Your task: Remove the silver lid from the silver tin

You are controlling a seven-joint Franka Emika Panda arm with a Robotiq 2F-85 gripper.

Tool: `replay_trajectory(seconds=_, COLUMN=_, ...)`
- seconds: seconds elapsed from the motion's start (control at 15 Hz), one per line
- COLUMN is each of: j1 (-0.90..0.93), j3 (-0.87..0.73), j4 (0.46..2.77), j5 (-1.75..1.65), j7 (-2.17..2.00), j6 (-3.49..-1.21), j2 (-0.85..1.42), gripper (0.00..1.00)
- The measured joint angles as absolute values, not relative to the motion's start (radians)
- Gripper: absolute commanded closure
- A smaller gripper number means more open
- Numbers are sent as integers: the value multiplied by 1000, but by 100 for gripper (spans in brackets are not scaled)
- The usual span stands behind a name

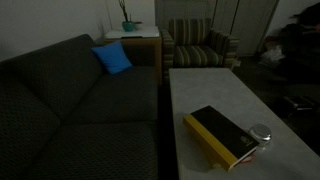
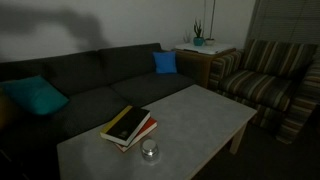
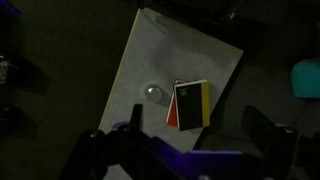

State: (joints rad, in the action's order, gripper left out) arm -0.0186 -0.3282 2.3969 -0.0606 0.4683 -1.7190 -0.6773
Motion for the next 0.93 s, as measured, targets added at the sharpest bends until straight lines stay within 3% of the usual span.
replay_trajectory(seconds=0.6, j1=-10, j3=-316, j4=2379, j5=-60, j7=481, j6=-1718, j2=-651, gripper=0)
replay_trajectory(seconds=0.93, j1=45, j3=-285, j4=2267, j5=-59, j7=537, j6=-1680, j2=-495, gripper=0)
